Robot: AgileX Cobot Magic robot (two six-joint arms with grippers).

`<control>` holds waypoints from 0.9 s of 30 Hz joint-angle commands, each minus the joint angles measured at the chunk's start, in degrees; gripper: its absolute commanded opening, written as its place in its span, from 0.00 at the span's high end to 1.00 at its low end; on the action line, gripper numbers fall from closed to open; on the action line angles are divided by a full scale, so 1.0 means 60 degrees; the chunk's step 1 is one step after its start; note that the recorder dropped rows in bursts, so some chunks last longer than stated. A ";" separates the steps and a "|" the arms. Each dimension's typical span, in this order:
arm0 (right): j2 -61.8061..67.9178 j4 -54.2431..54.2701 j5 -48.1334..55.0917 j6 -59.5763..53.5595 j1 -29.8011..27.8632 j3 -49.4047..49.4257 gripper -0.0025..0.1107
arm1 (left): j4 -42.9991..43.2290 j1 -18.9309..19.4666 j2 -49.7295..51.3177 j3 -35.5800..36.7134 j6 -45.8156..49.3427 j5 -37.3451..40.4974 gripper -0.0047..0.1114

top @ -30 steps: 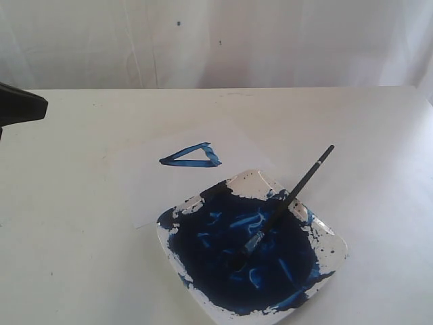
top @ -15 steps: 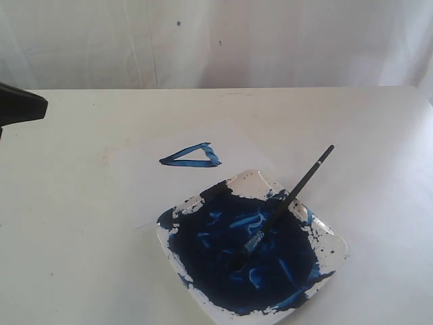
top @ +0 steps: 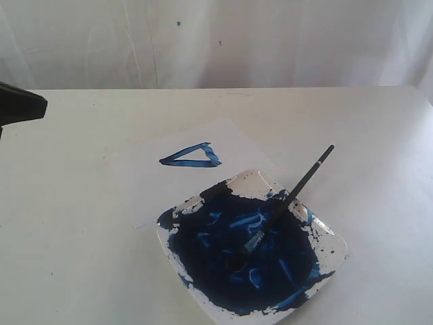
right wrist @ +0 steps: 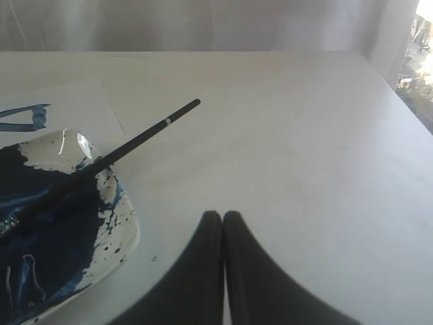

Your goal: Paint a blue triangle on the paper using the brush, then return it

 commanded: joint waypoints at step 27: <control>-0.0059 0.0048 -0.0058 0.0051 0.0049 0.0009 0.98 | 0.0154 0.0021 -0.5284 0.1355 0.0180 -0.2774 0.96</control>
